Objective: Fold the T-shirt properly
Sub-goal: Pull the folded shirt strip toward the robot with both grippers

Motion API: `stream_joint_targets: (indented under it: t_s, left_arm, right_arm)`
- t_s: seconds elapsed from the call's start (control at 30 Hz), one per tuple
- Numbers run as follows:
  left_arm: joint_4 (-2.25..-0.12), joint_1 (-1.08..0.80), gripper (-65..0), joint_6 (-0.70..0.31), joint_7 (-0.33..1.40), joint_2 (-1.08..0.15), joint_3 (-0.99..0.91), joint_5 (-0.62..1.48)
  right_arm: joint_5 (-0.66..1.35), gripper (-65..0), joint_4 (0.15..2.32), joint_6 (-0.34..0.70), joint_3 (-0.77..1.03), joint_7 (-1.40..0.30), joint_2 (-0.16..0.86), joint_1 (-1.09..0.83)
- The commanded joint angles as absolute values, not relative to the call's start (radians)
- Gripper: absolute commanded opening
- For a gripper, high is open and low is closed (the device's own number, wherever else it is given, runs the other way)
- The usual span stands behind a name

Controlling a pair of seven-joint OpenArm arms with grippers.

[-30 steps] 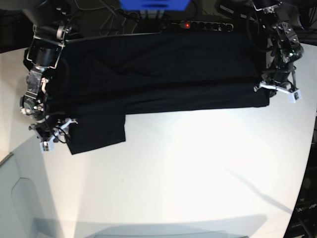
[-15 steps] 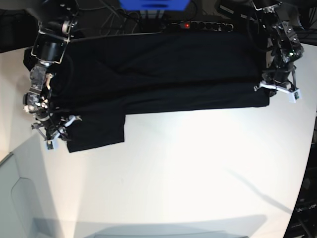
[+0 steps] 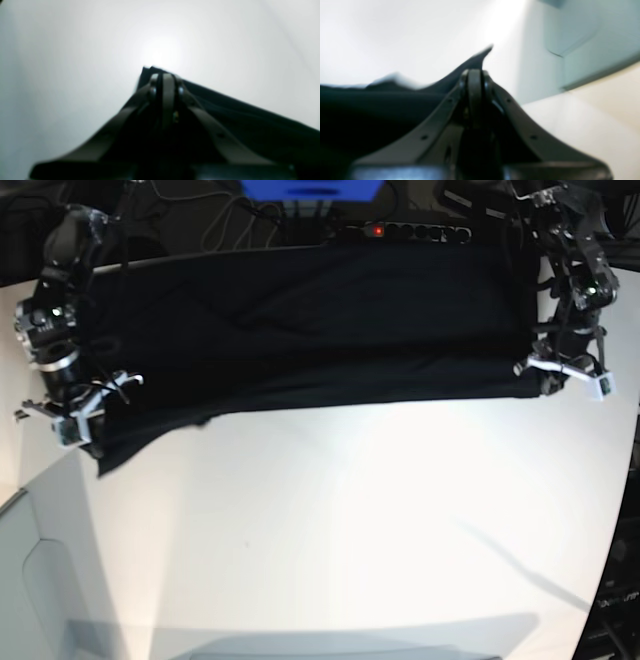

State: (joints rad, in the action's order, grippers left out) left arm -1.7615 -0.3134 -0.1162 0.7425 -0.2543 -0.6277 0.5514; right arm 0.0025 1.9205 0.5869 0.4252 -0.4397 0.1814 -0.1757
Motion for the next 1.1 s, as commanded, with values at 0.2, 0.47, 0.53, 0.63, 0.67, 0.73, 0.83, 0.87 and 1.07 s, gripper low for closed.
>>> stream_joint_targets:
  t_s: [0.2, 0.47, 0.53, 0.63, 0.67, 0.73, 0.83, 0.87, 1.07]
  left_arm:
    - [-1.851, -0.369, -65.0, -0.114, 0.719, -0.269, -0.638, 0.556]
    - [-1.859, -0.433, -65.0, -0.114, 0.714, -0.269, -0.667, 0.556]
    - [-1.859, -0.435, -65.0, -0.114, 0.719, -0.269, -0.676, 0.556]
    - [-1.865, -0.452, -65.0, -0.114, 0.716, -0.269, -0.694, 0.558]
    - [-1.871, -0.455, -65.0, -0.114, 0.717, -0.269, -0.696, 0.558]
    - [-1.883, -0.455, -65.0, -0.114, 0.719, -0.269, -0.696, 0.558]
    - [-1.902, -0.464, -65.0, -0.114, 0.722, -0.26, -0.696, 0.558]
    - [-1.905, -0.472, -65.0, -0.114, 0.719, -0.257, -0.697, 0.558]
    - [-1.906, -0.475, -65.0, -0.114, 0.72, -0.257, -0.697, 0.556]
  right_arm:
    - [0.015, -65.0, 2.022, 0.588, 0.478, -0.407, 0.171, -0.338]
    - [0.131, -65.0, 2.026, 0.588, 0.55, -0.406, 0.171, -0.467]
    - [0.145, -65.0, 2.026, 0.59, 0.582, -0.406, 0.171, -0.486]
    - [0.145, -65.0, 2.028, 0.661, 0.615, -0.406, 0.17, -0.51]
    - [0.145, -65.0, 2.029, 0.696, 0.627, -0.406, 0.166, -0.512]
    - [0.145, -65.0, 2.034, 0.698, 0.661, -0.406, 0.131, -0.516]
    - [0.145, -65.0, 2.038, 0.698, 0.71, -0.406, 0.101, -0.516]
    - [0.145, -65.0, 2.038, 0.698, 0.725, -0.406, 0.096, -0.516]
    - [0.145, -65.0, 2.04, 0.698, 0.808, -0.406, 0.064, -0.521]
